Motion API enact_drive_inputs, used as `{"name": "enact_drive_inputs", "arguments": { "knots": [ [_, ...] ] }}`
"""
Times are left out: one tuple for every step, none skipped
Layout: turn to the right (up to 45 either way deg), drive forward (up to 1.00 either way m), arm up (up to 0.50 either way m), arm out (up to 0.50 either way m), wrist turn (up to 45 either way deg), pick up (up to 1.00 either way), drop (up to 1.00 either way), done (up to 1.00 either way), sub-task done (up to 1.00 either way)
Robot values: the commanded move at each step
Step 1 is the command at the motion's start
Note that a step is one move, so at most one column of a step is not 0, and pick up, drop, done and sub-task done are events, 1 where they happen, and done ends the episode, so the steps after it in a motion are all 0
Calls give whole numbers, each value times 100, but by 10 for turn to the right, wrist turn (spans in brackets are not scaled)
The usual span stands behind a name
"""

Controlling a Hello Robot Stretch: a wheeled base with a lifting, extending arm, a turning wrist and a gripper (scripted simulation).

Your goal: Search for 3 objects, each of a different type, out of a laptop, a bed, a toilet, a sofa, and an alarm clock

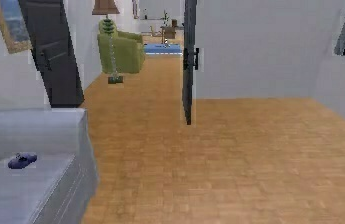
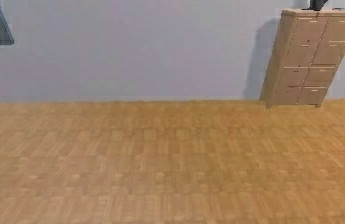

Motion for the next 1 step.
{"name": "enact_drive_inputs", "arguments": {
  "knots": [
    [-60,0,0,0,0,0,0,0,0]
  ]
}}
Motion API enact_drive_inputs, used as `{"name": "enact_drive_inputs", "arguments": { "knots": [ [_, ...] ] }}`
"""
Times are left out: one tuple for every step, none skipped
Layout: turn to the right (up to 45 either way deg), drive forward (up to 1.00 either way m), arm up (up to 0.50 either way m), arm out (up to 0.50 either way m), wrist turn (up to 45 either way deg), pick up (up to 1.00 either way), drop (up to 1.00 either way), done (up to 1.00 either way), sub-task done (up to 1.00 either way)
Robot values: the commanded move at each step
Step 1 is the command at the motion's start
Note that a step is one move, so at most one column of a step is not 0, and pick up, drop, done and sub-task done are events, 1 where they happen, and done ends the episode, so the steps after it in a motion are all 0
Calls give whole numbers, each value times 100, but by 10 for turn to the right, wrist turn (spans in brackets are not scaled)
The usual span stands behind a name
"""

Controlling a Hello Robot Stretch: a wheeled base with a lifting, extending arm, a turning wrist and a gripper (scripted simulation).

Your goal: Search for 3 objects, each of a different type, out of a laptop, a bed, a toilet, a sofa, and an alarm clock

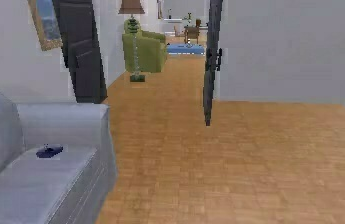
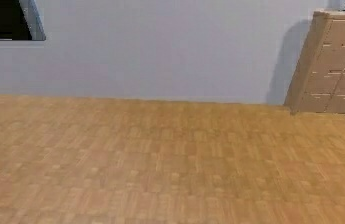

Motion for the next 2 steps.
{"name": "enact_drive_inputs", "arguments": {
  "knots": [
    [0,100,0,0,0,0,0,0,0],
    [0,85,0,0,0,0,0,0,0]
  ]
}}
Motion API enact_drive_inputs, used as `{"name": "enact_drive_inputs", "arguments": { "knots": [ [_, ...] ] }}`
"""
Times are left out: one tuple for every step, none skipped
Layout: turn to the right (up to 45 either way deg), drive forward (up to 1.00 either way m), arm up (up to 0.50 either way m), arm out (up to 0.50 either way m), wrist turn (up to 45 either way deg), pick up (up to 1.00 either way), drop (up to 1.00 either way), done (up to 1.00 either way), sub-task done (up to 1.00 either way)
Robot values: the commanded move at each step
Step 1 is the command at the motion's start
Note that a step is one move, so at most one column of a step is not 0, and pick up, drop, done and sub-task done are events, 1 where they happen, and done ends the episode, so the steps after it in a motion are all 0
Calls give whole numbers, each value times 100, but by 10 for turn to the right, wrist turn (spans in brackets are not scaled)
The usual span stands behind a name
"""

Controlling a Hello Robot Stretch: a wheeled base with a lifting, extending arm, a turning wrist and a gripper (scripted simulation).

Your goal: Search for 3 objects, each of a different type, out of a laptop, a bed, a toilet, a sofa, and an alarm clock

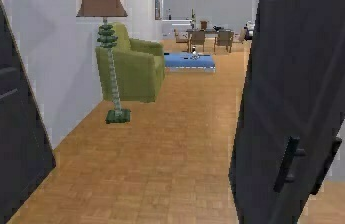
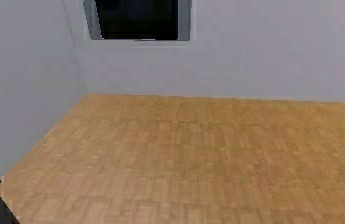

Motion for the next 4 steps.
{"name": "enact_drive_inputs", "arguments": {
  "knots": [
    [-60,0,0,0,0,0,0,0,0],
    [0,50,0,0,0,0,0,0,0],
    [90,0,0,0,0,0,0,0,0],
    [0,100,0,0,0,0,0,0,0]
  ]
}}
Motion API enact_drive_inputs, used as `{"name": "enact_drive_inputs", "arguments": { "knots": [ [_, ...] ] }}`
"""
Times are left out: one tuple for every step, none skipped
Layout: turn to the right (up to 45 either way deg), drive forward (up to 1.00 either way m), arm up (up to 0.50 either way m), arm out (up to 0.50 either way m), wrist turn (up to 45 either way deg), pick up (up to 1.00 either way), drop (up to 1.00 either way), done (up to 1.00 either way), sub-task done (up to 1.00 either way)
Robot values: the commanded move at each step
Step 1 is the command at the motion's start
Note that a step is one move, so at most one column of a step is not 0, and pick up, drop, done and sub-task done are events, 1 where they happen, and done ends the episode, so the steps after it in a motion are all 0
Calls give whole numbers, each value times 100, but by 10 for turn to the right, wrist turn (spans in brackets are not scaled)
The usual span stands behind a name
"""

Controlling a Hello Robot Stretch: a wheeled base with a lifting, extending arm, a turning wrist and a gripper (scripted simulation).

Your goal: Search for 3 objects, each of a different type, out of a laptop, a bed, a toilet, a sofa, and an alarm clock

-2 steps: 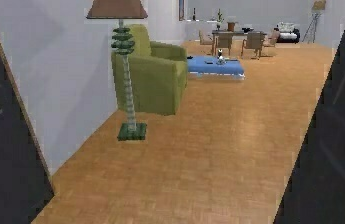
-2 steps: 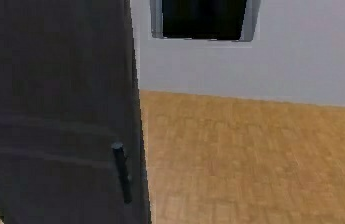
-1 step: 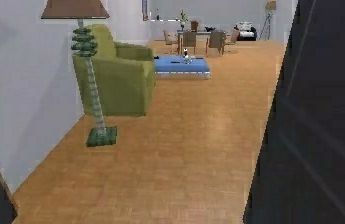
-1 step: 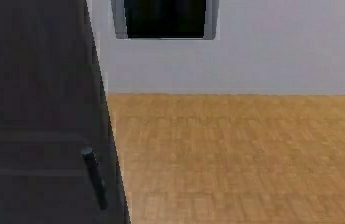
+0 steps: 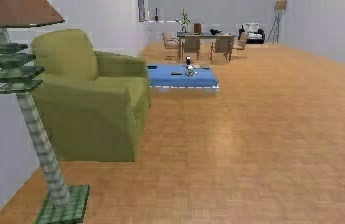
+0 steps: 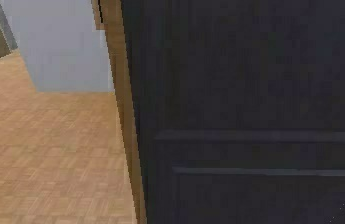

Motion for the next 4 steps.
{"name": "enact_drive_inputs", "arguments": {
  "knots": [
    [0,50,0,0,0,0,0,0,0],
    [240,0,0,0,0,0,0,0,0],
    [0,100,0,0,0,0,0,0,0],
    [0,100,0,0,0,0,0,0,0]
  ]
}}
